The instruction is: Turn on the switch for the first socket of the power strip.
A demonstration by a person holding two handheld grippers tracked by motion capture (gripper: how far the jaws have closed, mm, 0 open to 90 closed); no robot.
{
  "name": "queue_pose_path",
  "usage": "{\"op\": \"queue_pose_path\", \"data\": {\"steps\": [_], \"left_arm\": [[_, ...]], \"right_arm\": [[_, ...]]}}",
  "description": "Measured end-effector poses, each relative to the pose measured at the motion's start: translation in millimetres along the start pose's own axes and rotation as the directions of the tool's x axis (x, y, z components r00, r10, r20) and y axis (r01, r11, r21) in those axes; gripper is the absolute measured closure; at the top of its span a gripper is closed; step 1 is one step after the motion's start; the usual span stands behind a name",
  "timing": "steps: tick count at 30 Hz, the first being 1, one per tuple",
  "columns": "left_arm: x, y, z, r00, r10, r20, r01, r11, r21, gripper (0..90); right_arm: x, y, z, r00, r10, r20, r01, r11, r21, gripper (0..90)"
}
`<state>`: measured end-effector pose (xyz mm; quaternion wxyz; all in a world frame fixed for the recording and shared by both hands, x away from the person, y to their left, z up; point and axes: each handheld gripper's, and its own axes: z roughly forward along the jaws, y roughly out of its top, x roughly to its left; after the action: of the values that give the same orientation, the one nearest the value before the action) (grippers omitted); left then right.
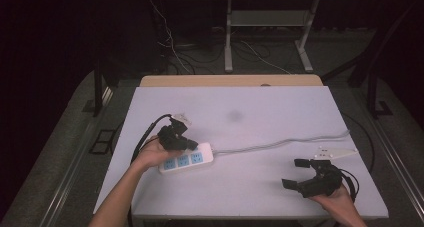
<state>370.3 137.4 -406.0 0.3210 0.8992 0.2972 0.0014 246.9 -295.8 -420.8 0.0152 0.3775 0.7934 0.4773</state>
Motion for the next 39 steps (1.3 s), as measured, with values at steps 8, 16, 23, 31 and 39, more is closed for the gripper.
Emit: {"op": "queue_pose_path", "data": {"steps": [8, 16, 23, 31, 39], "left_arm": [[6.5, -7.5, -2.0, 0.9993, -0.03, -0.024, 0.029, 0.9991, -0.029, 89.2], [5.3, -6.1, -1.2, 0.9991, -0.017, -0.039, 0.015, 0.9993, -0.033, 89.2], [3.4, -6.2, -3.2, 0.9998, -0.018, -0.012, 0.018, 0.9987, -0.048, 89.1], [-1.1, -2.7, 1.2, 1.0, -0.005, -0.003, 0.005, 0.9996, -0.027, 89.3], [1.1, -5.0, 3.0, 0.9995, -0.031, 0.008, 0.031, 0.9991, -0.03, 89.5]], "right_arm": [[0.6, 0.0, 0.4, 1.0, -0.007, -0.003, 0.007, 1.0, 0.0, 0.2], [-0.8, -0.3, 1.1, 1.0, -0.004, -0.002, 0.004, 1.0, 0.002, 0.2], [-0.9, -0.4, 1.0, 1.0, -0.002, -0.001, 0.002, 1.0, 0.003, 0.2], [-0.1, -0.3, 0.7, 1.0, -0.002, 0.0, 0.002, 1.0, 0.002, 0.2], [2.0, 0.5, -1.9, 0.9998, -0.013, 0.015, 0.013, 1.0, 0.003, 0.2]]}}
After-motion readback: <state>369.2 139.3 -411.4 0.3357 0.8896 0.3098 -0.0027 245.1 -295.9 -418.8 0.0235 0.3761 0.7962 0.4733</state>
